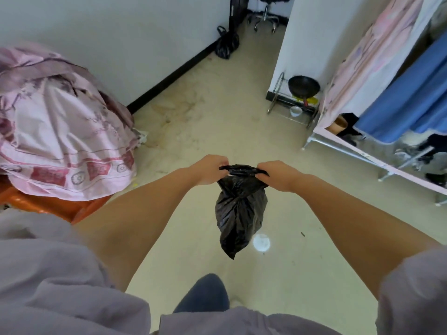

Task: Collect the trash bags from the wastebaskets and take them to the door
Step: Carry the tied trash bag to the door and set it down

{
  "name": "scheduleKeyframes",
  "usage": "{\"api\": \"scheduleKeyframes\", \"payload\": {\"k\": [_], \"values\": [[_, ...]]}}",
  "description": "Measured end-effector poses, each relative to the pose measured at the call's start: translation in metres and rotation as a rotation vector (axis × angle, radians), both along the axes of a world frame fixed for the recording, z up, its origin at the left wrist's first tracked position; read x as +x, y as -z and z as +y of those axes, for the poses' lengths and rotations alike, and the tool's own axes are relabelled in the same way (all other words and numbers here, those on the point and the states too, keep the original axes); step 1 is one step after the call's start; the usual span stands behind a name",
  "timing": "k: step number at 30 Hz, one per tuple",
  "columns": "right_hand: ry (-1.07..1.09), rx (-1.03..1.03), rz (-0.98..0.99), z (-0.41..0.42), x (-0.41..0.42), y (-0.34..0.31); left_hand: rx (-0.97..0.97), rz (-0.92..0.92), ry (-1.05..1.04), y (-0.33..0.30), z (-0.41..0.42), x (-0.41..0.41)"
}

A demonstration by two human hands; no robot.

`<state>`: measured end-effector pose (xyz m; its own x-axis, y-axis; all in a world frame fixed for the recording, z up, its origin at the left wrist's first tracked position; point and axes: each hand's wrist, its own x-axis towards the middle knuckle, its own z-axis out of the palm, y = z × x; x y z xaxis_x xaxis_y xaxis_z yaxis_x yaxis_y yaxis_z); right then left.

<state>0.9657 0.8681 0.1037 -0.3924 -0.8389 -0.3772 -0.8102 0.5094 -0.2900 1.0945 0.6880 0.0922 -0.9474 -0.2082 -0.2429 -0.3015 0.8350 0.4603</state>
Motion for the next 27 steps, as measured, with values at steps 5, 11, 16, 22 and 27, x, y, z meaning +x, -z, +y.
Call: {"api": "scheduleKeyframes", "payload": {"k": [5,11,16,22,27], "values": [[-0.039,0.010,0.024,-0.052,-0.107,0.004,0.018,0.006,-0.032,0.005,-0.049,-0.102],[-0.021,0.026,0.025,-0.129,-0.235,0.014,0.036,-0.020,-0.021,0.012,-0.126,-0.231],[-0.018,0.004,0.001,-0.202,-0.329,0.003,0.042,-0.046,-0.025,-0.001,-0.197,-0.326],[-0.047,-0.016,0.028,-0.295,-0.452,-0.006,0.021,-0.038,-0.062,-0.008,-0.285,-0.445],[-0.099,-0.051,0.021,-0.380,-0.569,0.002,-0.002,-0.012,-0.116,-0.008,-0.365,-0.557]]}}
